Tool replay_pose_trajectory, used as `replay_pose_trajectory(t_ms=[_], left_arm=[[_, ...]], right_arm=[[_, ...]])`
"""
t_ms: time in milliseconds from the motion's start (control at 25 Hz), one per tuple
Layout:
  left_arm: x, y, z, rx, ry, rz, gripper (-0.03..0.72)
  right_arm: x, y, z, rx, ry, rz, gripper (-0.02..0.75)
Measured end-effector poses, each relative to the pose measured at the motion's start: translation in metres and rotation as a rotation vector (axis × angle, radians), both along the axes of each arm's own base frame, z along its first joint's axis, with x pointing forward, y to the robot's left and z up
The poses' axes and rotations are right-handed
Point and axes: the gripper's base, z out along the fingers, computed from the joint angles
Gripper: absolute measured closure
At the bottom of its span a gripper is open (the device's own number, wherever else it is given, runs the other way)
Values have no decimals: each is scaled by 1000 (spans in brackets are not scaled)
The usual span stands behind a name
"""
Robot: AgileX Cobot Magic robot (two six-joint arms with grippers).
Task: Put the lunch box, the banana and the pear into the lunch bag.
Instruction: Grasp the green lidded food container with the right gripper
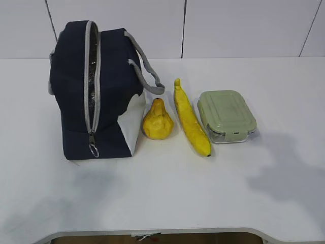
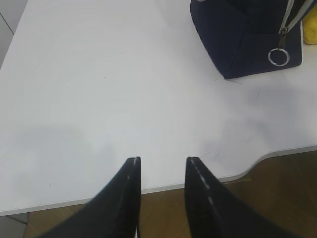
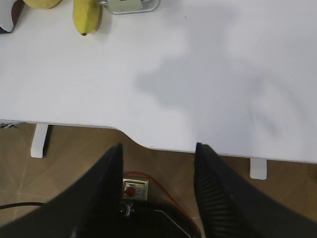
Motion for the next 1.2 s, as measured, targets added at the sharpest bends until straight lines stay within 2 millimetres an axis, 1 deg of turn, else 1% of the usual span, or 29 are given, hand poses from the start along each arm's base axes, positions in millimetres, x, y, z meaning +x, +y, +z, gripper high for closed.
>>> replay_pose_trajectory(t_ms=[200, 320, 480, 600, 800, 920, 1040, 1120, 1200], left_arm=[[0, 0, 0, 0, 0, 0, 454], [0, 0, 0, 0, 0, 0, 454], [0, 0, 0, 0, 0, 0, 454], [0, 0, 0, 0, 0, 0, 451], [0, 0, 0, 0, 0, 0, 449], [0, 0, 0, 0, 0, 0, 448], [0, 0, 0, 0, 0, 0, 448], [0, 0, 0, 0, 0, 0, 448], [0, 0, 0, 0, 0, 0, 448]], right_arm=[[42, 4, 13, 6, 86, 34, 352], [68, 5, 25, 3, 125, 58, 352], [102, 10, 33, 3, 242, 143, 352], [129, 14, 39, 19, 288, 197, 352], [170, 18, 48, 36, 279, 232, 352], [197, 19, 50, 42, 270, 258, 352], [221, 16, 52, 128, 243, 275, 352], [235, 9, 53, 214, 214, 275, 352], [246, 1, 49, 286, 197, 274, 352]])
